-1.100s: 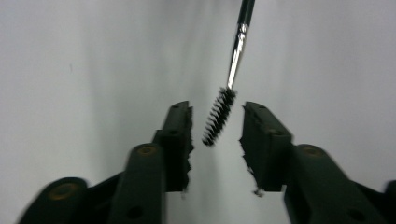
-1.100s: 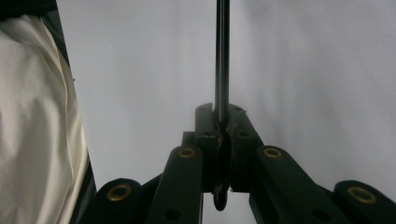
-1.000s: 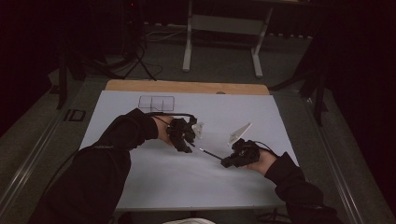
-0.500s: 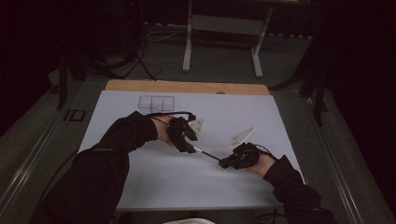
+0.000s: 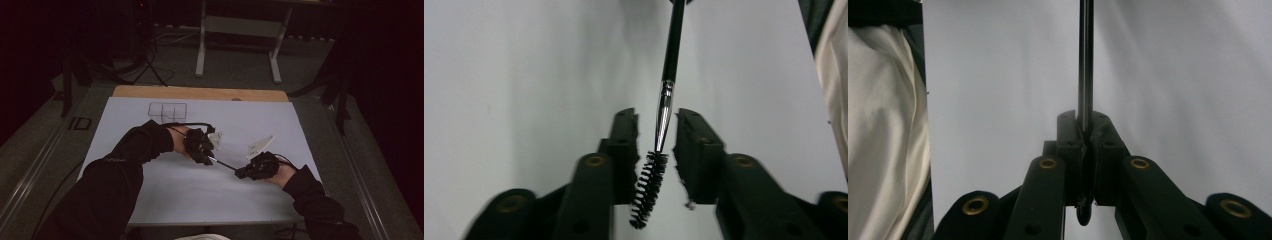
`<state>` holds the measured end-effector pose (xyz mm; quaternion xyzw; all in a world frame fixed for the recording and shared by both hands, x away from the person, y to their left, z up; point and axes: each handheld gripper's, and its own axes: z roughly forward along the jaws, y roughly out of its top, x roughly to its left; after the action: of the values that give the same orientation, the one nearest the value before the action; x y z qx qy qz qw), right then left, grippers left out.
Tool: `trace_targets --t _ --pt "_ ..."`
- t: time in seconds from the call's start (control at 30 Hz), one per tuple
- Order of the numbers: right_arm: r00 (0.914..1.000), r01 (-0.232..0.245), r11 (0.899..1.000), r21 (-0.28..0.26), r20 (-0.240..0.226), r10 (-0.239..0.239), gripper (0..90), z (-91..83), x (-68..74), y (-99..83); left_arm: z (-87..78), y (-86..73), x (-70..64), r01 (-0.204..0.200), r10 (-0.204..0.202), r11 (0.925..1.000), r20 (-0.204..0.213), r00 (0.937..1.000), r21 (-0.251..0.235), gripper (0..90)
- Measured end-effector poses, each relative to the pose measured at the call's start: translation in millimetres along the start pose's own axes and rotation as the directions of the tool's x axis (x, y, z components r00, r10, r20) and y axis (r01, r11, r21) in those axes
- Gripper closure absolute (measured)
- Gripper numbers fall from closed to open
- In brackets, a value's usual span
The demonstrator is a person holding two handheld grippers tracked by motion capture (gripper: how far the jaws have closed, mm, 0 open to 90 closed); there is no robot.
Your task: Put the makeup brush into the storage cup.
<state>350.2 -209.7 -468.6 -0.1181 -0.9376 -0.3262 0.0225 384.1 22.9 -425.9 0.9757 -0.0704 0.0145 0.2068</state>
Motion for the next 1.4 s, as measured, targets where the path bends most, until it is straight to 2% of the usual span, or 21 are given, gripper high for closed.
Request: trace_targets --t 0.17,0.53,0.63,0.77,0.83,0.9,1.07,1.2,1.27,1.3,1.33,1.4 --pt "1.0000 0.008 1.000 0.006 0.003 -0.008 85.4 0.2 0.5 -0.7 -1.2 1.1 1.9 0.015 -0.014 0.9999 0.022 0.9997 -0.008 76.0" --pt "1.0000 0.008 1.000 0.021 -0.005 -0.008 85.4 3.8 1.0 -1.0 3.6 3.1 0.3 -0.017 0.017 0.9999 0.055 0.9983 0.002 75.4" --pt "0.9999 0.010 1.000 0.026 -0.006 -0.010 85.4 4.8 1.1 -1.3 3.6 3.6 1.5 -0.010 0.010 0.9999 0.069 0.9976 0.004 78.9" --pt "1.0000 0.007 0.999 0.032 -0.003 -0.007 85.4 6.0 1.1 -1.4 4.3 5.3 2.7 0.008 -0.008 1.0000 0.071 0.9975 -0.002 76.1" --pt "1.0000 0.007 1.000 0.030 0.000 -0.007 85.4 5.8 0.4 -1.7 4.3 5.9 2.7 0.001 -0.001 1.0000 0.072 0.9974 -0.002 75.2" --pt "0.9999 0.010 1.000 0.026 -0.003 -0.010 85.4 5.4 0.5 -2.0 4.6 5.8 2.9 -0.016 0.016 0.9999 0.066 0.9977 -0.001 82.6" --pt "0.9999 0.014 1.000 0.026 0.007 -0.014 85.3 5.6 0.5 -1.8 5.9 7.2 1.6 -0.047 0.046 0.9989 0.070 0.9965 0.007 85.9" --pt "0.9999 0.017 0.999 0.029 0.001 -0.017 85.2 6.4 1.2 -1.6 4.5 7.3 2.6 -0.052 0.051 0.9986 0.088 0.9948 0.009 86.4" --pt "0.9999 0.008 1.000 0.017 -0.014 -0.008 82.1 5.6 0.8 -1.2 3.9 7.3 1.9 -0.054 0.053 0.9984 0.085 0.9950 0.018 86.6" --pt "0.9998 -0.009 1.000 0.009 -0.015 0.009 77.6 4.9 -0.1 -1.1 3.9 7.5 1.5 -0.058 0.056 0.9981 0.092 0.9942 0.022 86.6" --pt "0.9986 -0.041 0.999 0.017 -0.032 0.042 76.7 4.4 -2.5 -0.1 3.9 7.7 1.1 -0.066 0.063 0.9974 0.089 0.9940 0.029 86.6" --pt "0.9969 -0.069 0.997 0.026 -0.038 0.070 72.6 3.5 -4.8 2.1 4.6 8.0 0.3 -0.070 0.066 0.9969 0.092 0.9936 0.036 86.7"
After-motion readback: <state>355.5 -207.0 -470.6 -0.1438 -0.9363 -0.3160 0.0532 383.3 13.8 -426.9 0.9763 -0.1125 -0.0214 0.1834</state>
